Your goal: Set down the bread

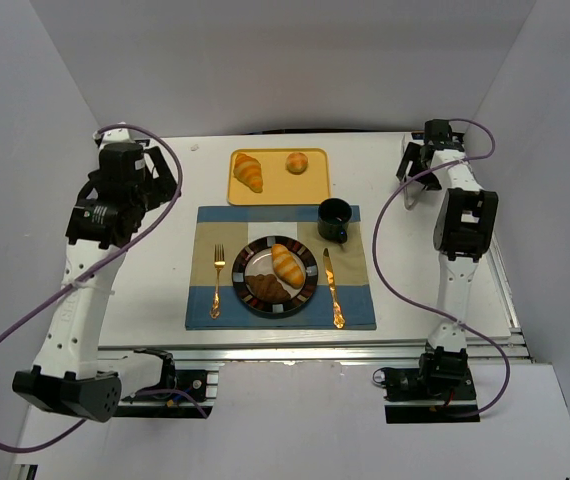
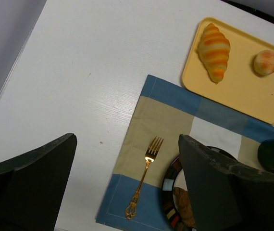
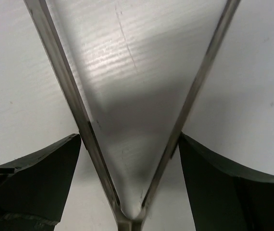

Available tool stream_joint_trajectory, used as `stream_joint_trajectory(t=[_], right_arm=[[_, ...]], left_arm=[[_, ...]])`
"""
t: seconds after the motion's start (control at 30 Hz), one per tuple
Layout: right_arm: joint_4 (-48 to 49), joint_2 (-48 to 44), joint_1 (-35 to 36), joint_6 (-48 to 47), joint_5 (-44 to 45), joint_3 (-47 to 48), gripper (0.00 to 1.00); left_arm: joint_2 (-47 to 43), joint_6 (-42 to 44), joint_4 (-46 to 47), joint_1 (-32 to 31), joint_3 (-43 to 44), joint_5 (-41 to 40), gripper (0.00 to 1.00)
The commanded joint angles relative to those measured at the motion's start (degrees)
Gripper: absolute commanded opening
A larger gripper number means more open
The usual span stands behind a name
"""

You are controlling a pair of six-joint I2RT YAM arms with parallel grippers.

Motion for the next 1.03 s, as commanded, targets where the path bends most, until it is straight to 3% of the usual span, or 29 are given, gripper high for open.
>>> stream_joint_trajectory(t=[0.0,0.23,0.43,0.63,1.0], right_arm=[[0.3,-9.7,0.0,-1.9,3.1,-2.0,0.89],[3.7,-31.0,0.1,-0.8,7.2,-20.4,0.89],[3.5,-43.1,0.1,5.2,-1.1,-31.6,0.89],[5.1,-55.0,0.1,7.7,-4.1,-43.6,0.89],[5.1,-62.0,0.1,5.0,-1.9,-53.2,0.89]], left_arm=[[-3.6,-1.3,0.3,-0.2,-0.9,-0.5,0.98],[-5.0,0.5,1.9,-0.2,-0.9,0.7,0.98],[-5.3,3.0,4.5,-0.2,-1.3,2.2,0.98],[-7.6,3.5,9.0,-0.2,-4.1,1.6,0.98],[-5.0,4.0,13.3,-0.2,-6.5,2.4,0.98]])
